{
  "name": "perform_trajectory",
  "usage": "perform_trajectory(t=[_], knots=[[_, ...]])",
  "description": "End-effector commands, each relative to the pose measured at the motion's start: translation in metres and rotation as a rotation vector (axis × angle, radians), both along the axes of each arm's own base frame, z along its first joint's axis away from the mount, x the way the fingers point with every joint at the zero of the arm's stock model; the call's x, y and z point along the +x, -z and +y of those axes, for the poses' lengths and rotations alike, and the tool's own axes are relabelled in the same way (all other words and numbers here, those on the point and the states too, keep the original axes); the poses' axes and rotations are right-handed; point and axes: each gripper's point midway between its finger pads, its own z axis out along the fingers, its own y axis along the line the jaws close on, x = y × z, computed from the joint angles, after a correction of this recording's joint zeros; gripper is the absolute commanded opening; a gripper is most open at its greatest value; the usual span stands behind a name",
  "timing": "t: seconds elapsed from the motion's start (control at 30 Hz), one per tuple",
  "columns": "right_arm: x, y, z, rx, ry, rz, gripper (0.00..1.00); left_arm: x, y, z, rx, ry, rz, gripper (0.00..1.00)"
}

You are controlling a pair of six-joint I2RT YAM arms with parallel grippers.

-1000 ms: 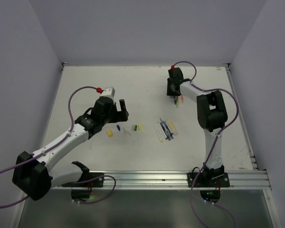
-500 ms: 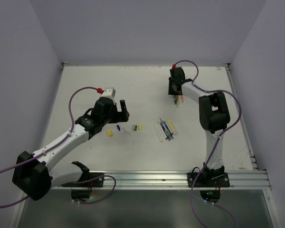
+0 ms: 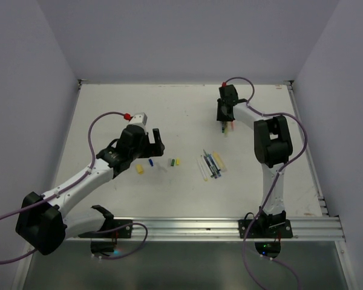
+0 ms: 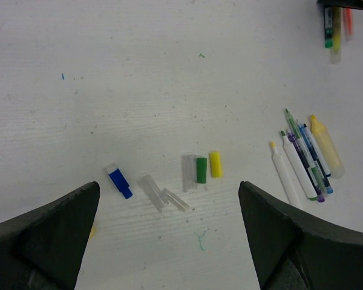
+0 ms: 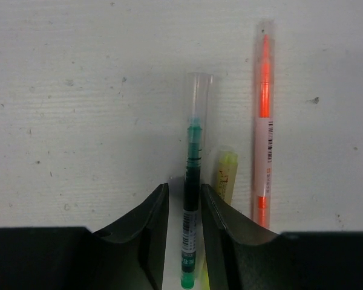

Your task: Open the pen caps

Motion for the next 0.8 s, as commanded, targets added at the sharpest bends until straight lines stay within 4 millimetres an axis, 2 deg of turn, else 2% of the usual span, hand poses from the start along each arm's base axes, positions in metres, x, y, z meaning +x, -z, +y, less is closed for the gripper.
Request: perform_trajectory(t=[0.0, 0.13, 0.27, 0.37, 0.4, 0.47, 0.5, 0.57, 0.6, 0.63, 0.7, 0.73, 0.77], knots=[[0.005, 0.004, 0.008, 0.029, -0.033, 0.024, 0.31, 0.005, -0.007, -0.003, -0.016, 0.013, -0.041, 1.00], [0.000, 0.016, 0.008, 0.025, -0.037, 0.065, 0.29, 0.006, -0.009, -0.005, -0.025, 0.018, -0.046, 1.00], [-0.007, 0.017, 0.019, 0.046, -0.081, 0.082, 0.16, 0.006, -0.013, -0.008, -0.044, 0.030, -0.053, 1.00], [-0.016, 0.009, 0.053, 0.090, -0.201, 0.059, 0.03, 0.007, -0.022, -0.016, -0.091, 0.050, -0.077, 1.00], [-0.017, -0.006, 0.063, 0.110, -0.240, 0.027, 0.00, 0.007, -0.023, -0.018, -0.107, 0.054, -0.079, 1.00], [-0.027, -0.016, 0.091, 0.163, -0.316, -0.010, 0.00, 0.008, -0.032, -0.026, -0.151, 0.075, -0.103, 1.00], [-0.030, -0.034, 0.100, 0.182, -0.342, -0.050, 0.00, 0.008, -0.036, -0.028, -0.168, 0.078, -0.112, 1.00], [-0.044, -0.048, 0.127, 0.224, -0.419, -0.097, 0.00, 0.010, -0.047, -0.034, -0.203, 0.095, -0.137, 1.00], [-0.049, -0.071, 0.136, 0.240, -0.451, -0.148, 0.00, 0.011, -0.052, -0.036, -0.217, 0.097, -0.147, 1.00], [-0.054, -0.080, 0.144, 0.254, -0.474, -0.172, 0.00, 0.013, -0.057, -0.036, -0.226, 0.096, -0.160, 1.00], [-0.076, -0.091, 0.163, 0.305, -0.544, -0.193, 0.00, 0.013, -0.069, -0.044, -0.268, 0.130, -0.185, 0.99], [-0.085, -0.113, 0.168, 0.333, -0.572, -0.235, 0.00, 0.010, -0.075, -0.048, -0.292, 0.150, -0.195, 0.99], [-0.099, -0.114, 0.173, 0.357, -0.600, -0.252, 0.00, 0.013, -0.085, -0.051, -0.320, 0.163, -0.229, 0.99]])
